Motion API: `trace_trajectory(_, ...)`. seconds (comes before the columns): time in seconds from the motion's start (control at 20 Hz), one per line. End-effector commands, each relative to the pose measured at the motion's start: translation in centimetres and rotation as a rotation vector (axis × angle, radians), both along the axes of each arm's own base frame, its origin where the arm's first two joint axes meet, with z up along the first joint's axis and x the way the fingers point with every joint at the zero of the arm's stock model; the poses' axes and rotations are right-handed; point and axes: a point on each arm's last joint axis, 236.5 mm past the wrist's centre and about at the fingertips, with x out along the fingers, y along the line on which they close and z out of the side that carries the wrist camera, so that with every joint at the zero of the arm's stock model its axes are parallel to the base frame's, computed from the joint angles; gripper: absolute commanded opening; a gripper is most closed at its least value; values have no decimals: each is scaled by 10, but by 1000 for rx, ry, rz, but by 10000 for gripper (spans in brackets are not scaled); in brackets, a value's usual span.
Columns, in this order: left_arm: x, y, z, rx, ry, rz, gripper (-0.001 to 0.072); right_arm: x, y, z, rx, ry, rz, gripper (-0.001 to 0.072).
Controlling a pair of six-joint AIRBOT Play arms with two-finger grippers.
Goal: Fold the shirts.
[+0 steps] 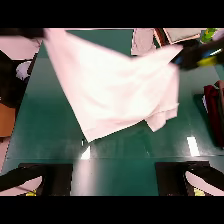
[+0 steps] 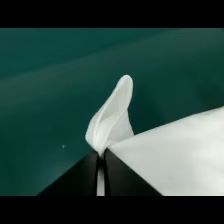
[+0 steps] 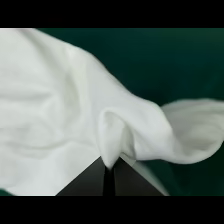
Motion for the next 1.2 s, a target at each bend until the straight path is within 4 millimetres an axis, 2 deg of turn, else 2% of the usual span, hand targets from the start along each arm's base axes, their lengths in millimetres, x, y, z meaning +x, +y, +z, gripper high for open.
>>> trace_trajectory(0.0, 44, -15, -146, 99, 269, -2, 26, 13, 33, -114, -11, 177, 8, 20)
trace_trajectory(0.1, 68, -24, -193, 111, 300, -2, 26, 36, 37, -147, -9, 185, -27, 20)
trace_trajectory(0.2, 81, -28, -221, 116, 319, -2, 26, 57, 36, -163, -8, 188, -54, 20)
trace_trajectory(0.3, 84, -25, -233, 120, 337, 6, 26, 72, 33, -172, -9, 197, -70, 21)
trace_trajectory(0.4, 84, -14, -231, 115, 348, 30, 27, 81, 27, -175, -10, 209, -83, 33)
trace_trajectory(0.45, 80, -4, -231, 120, 373, 46, 82, 86, 24, -172, -7, 203, -91, 242)
trace_trajectory(0.5, 74, 7, -231, 127, 407, 63, 358, 91, 19, -167, -3, 193, -101, 500)
trace_trajectory(0.55, 64, 20, -229, 132, 450, 86, 556, 95, 12, -157, 1, 180, -113, 530)
trace_trajectory(0.6, 51, 35, -225, 142, 498, 105, 534, 97, 4, -146, 4, 168, -124, 530)
trace_trajectory(0.75, 23, 64, -200, 131, 538, 155, 534, 85, -40, -115, -45, 117, -164, 529)
trace_trajectory(0.85, 4, 65, -186, 107, 516, 171, 534, 66, -85, -115, -142, 111, -218, 528)
trace_trajectory(0.95, -19, 55, -185, 72, 521, 164, 534, 39, -119, -132, -210, 164, -223, 528)
trace_trajectory(1.0, -32, 49, -190, 58, 534, 156, 534, 25, -133, -147, -221, 221, -228, 528)
trace_trajectory(1.15, -71, 27, -219, 51, 599, 125, 535, 1, -164, -194, -217, 347, -281, 529)
